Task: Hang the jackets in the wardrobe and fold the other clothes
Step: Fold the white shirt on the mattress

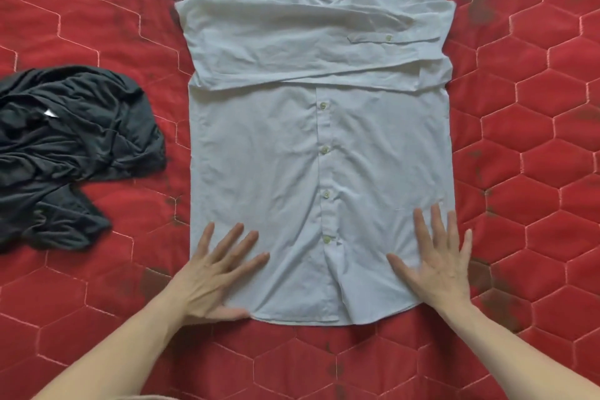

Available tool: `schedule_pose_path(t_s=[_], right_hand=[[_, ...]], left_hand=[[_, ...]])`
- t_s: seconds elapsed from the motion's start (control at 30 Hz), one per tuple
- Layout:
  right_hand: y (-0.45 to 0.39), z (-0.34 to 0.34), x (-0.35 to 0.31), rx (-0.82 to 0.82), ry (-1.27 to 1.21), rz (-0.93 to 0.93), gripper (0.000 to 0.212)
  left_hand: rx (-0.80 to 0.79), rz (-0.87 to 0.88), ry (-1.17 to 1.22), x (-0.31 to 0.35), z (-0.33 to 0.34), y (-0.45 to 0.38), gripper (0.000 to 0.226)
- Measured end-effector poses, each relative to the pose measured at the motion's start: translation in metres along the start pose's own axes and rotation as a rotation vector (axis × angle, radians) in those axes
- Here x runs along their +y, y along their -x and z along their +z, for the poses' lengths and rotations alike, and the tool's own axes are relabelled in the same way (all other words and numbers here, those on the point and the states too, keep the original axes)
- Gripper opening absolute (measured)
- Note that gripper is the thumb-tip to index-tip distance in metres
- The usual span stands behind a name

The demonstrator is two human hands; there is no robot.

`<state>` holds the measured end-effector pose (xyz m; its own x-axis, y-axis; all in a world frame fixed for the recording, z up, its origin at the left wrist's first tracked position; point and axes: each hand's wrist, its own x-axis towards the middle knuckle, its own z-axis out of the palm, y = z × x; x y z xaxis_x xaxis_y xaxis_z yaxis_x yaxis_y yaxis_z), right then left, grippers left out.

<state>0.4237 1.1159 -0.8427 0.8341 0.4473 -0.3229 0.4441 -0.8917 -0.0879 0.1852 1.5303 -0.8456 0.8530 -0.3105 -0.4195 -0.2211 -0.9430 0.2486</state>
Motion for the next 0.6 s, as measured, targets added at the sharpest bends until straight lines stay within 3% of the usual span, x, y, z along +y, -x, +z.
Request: schedule_pose_path(t_s=[0.23,0.33,0.5,0.6], right_hand=[[0.022,-0.005,0.033,-0.109,0.112,-0.427,0.092],[0.019,-0.012,0.048,-0.13,0.169,-0.61,0.096],[0.016,-0.028,0.056,-0.143,0.254,-0.755,0.086],[0.022,-0.032,0.049,-0.153,0.251,-0.738,0.09]], left_hand=[[-0.061,0.158,-0.077,-0.007,-0.013,0.033,0.091],[-0.078,0.194,-0.11,-0.007,-0.015,0.038,0.097],[-0.069,0.151,-0.235,0.006,-0.022,0.035,0.09],[-0.05,0.1,-0.249,0.015,-0.027,0.034,0.084]])
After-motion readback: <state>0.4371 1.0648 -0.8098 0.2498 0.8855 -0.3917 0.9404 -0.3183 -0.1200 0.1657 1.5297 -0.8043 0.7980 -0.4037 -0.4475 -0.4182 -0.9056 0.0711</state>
